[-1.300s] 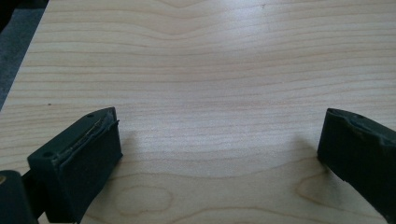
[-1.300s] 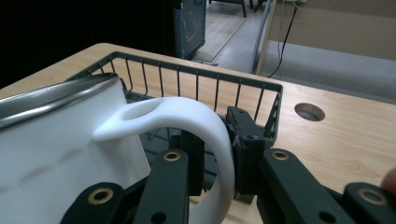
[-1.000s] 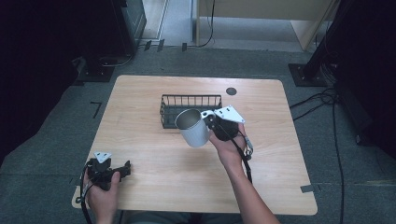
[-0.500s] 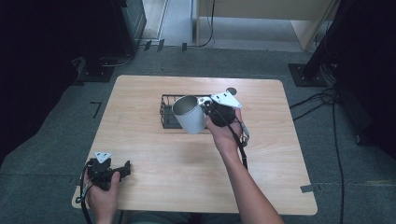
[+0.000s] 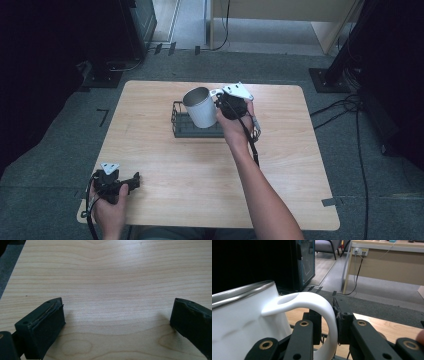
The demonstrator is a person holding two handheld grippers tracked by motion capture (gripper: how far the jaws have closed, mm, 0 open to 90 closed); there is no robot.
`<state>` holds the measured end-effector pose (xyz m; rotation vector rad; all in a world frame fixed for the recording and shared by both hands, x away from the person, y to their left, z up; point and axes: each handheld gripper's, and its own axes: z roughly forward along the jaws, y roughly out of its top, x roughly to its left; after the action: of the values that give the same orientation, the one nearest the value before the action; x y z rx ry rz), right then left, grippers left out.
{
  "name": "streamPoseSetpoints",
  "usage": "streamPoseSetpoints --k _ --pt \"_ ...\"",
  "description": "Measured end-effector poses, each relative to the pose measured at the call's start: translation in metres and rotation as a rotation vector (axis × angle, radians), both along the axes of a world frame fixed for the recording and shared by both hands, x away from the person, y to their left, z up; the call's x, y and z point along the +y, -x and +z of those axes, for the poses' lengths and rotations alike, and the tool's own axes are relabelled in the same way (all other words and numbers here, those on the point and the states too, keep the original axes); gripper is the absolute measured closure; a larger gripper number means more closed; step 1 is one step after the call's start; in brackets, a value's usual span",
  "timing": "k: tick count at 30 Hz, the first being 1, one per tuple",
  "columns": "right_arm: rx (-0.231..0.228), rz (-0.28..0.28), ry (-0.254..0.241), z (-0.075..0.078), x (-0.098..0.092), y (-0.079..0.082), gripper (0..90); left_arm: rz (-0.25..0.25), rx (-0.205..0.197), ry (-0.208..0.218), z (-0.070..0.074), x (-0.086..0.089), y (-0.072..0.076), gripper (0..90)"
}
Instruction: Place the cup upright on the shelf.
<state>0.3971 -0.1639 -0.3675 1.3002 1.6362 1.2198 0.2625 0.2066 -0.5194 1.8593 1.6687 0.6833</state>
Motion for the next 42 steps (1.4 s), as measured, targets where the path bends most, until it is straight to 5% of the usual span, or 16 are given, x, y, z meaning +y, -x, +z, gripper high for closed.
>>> streamPoseSetpoints --k 13,30,36,42 --pt "0.009 -0.084 -0.024 -0.018 0.009 -0.031 78.4 0.000 0.000 0.000 0.000 0.000 0.000 0.0" --pt "0.005 -0.204 0.008 -0.047 0.019 -0.043 78.1 0.000 0.000 0.000 0.000 0.000 0.000 0.0" --pt "0.018 -0.211 0.010 -0.059 0.016 -0.041 78.9 0.000 0.000 0.000 0.000 0.000 0.000 0.0" --pt "0.051 -0.158 0.020 -0.062 0.010 -0.038 78.3 0.000 0.001 0.000 0.000 0.000 0.000 0.0"
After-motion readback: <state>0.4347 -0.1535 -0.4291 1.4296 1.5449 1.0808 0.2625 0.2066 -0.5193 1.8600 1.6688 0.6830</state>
